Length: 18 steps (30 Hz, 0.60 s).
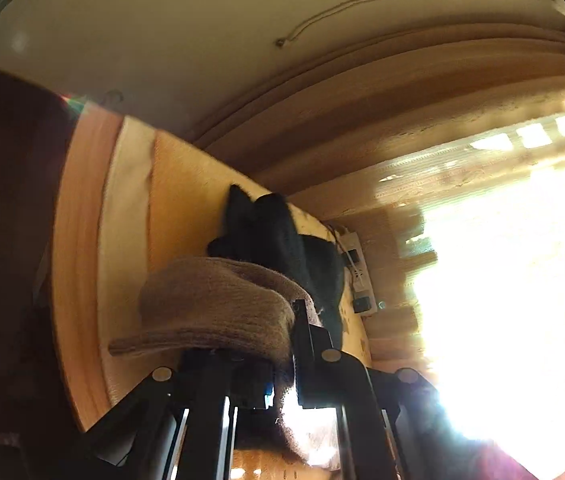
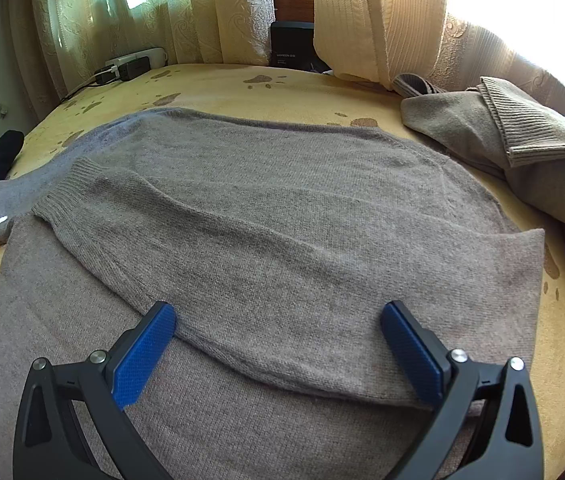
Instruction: Fold clothes
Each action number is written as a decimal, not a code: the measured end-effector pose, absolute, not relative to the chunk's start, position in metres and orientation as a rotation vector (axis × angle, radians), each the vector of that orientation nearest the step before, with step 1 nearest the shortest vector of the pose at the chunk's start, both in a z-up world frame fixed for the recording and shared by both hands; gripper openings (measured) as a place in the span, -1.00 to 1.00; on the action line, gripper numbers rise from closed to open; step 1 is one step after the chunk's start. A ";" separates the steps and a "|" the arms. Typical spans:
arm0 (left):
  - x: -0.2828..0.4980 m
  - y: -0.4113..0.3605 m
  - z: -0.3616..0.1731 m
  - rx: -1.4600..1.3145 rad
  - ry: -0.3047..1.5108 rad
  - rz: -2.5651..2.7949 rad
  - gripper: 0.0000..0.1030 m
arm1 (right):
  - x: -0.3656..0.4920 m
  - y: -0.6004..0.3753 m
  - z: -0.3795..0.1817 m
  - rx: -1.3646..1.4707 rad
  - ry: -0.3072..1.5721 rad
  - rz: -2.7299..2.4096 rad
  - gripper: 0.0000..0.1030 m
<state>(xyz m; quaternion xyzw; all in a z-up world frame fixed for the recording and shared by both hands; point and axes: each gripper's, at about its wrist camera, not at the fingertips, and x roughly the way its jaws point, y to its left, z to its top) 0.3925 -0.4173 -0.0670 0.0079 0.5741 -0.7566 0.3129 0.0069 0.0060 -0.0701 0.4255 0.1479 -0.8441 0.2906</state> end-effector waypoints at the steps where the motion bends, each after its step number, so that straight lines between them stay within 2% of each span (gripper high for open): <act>1: 0.386 -0.414 -0.052 0.014 1.463 -2.032 -0.86 | 0.007 0.006 -0.070 1.135 0.394 -2.251 1.00; 5: 0.346 -0.397 0.010 0.007 1.229 -2.194 -0.86 | 0.008 0.006 -0.070 1.135 0.391 -2.251 1.00; 10: 0.244 -0.354 0.074 0.116 0.912 -2.438 -0.86 | 0.007 0.008 -0.068 1.133 0.363 -2.246 1.00; 14: 0.143 -0.302 0.087 0.304 0.773 -2.637 -0.86 | 0.004 0.017 -0.066 1.129 0.287 -2.245 1.00; 18: 0.047 -0.227 0.066 0.578 0.592 -2.782 -0.86 | -0.002 0.036 -0.061 1.126 0.136 -2.291 1.00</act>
